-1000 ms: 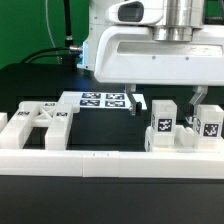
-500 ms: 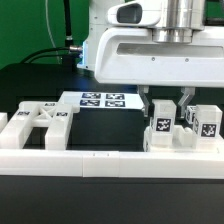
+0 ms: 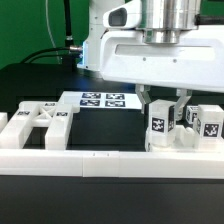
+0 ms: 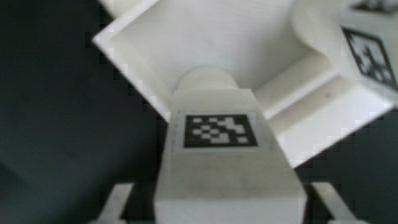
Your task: Assemble chair
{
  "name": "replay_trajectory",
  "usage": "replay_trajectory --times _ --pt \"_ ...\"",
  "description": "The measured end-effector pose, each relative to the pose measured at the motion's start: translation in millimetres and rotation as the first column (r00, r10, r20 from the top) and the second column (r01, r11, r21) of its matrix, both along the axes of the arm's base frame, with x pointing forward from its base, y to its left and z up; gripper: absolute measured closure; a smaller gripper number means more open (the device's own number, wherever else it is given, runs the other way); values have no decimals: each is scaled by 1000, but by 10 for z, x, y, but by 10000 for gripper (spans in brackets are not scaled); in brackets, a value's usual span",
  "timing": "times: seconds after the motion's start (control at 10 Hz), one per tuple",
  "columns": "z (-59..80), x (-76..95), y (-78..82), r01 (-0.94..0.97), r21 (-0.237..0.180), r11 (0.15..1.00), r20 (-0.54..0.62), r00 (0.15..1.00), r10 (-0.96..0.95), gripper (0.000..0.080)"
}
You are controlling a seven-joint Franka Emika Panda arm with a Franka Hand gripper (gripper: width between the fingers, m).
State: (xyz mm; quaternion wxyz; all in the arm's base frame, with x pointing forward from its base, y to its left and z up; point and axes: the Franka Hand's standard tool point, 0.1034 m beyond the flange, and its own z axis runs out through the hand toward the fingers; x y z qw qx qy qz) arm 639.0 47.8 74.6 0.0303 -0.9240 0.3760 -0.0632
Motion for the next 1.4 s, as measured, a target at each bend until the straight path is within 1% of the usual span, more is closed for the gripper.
replay_trajectory --times 0.1,0.3,0.4,0.6,0.7,0.8,0.9,1.0,1.1,1.2,1.4 --pt "-1 1 -2 101 13 995 3 995 -101 514" --pt "1 4 -12 221 31 975 1 975 -221 512" --pt "0 4 -13 250 36 968 -1 968 -250 512" --pt "1 5 -16 400 60 915 -8 916 -400 512" --pt "-1 3 -11 479 74 875 -13 877 -480 512" --pt "-3 1 -2 607 105 788 -34 794 -608 512" --pt "-9 1 20 723 133 678 -61 689 -722 512" --pt "-20 11 59 808 154 569 -80 584 -807 512" --pt "-21 17 48 860 160 484 -100 502 -859 512" --pt "-23 20 42 874 162 458 -111 477 -872 512" --pt "-24 19 46 836 159 526 -98 543 -834 511"
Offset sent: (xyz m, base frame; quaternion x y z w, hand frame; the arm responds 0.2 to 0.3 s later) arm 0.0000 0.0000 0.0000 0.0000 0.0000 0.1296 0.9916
